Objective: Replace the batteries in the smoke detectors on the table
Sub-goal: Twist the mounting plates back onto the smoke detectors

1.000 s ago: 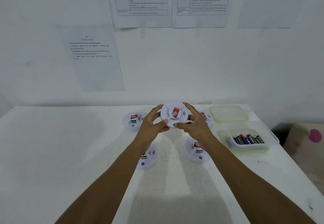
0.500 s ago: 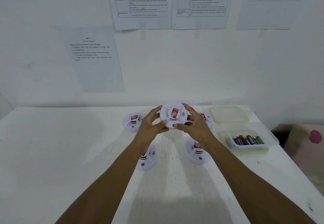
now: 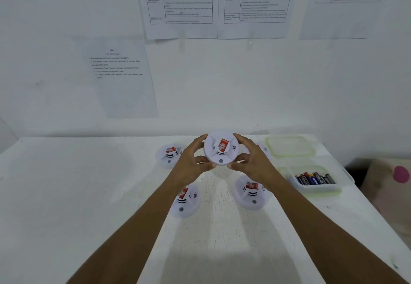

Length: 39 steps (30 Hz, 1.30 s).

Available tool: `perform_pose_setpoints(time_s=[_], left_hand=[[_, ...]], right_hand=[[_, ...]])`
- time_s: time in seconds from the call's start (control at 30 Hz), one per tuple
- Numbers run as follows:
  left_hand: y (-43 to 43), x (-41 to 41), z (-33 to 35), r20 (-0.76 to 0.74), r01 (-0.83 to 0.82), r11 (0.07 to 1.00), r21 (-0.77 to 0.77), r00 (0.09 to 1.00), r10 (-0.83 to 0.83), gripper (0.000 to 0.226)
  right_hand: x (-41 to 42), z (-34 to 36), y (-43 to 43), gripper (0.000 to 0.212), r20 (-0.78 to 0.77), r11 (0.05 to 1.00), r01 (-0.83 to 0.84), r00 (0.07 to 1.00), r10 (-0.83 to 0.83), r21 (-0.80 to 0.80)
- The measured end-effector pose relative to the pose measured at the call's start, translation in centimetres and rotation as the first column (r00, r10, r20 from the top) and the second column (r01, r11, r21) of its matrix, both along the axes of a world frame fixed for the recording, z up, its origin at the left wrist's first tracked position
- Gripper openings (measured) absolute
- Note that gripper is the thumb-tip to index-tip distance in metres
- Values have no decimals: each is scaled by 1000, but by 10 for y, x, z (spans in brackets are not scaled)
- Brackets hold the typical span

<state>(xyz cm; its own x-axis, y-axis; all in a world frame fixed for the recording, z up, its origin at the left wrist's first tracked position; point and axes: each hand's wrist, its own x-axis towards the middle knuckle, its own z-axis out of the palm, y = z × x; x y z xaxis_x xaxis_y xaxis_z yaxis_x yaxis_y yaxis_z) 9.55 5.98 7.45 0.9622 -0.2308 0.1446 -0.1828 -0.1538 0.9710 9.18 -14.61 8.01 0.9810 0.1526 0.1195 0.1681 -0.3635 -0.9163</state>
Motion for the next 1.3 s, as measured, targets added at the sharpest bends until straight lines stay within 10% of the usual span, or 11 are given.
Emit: perform_pose_setpoints(time_s=[1.3], left_hand=[[-1, 3, -1, 80, -26, 998, 51, 997, 21, 71]], right_hand=[[2, -1, -8, 83, 35, 999, 13, 999, -12, -39]])
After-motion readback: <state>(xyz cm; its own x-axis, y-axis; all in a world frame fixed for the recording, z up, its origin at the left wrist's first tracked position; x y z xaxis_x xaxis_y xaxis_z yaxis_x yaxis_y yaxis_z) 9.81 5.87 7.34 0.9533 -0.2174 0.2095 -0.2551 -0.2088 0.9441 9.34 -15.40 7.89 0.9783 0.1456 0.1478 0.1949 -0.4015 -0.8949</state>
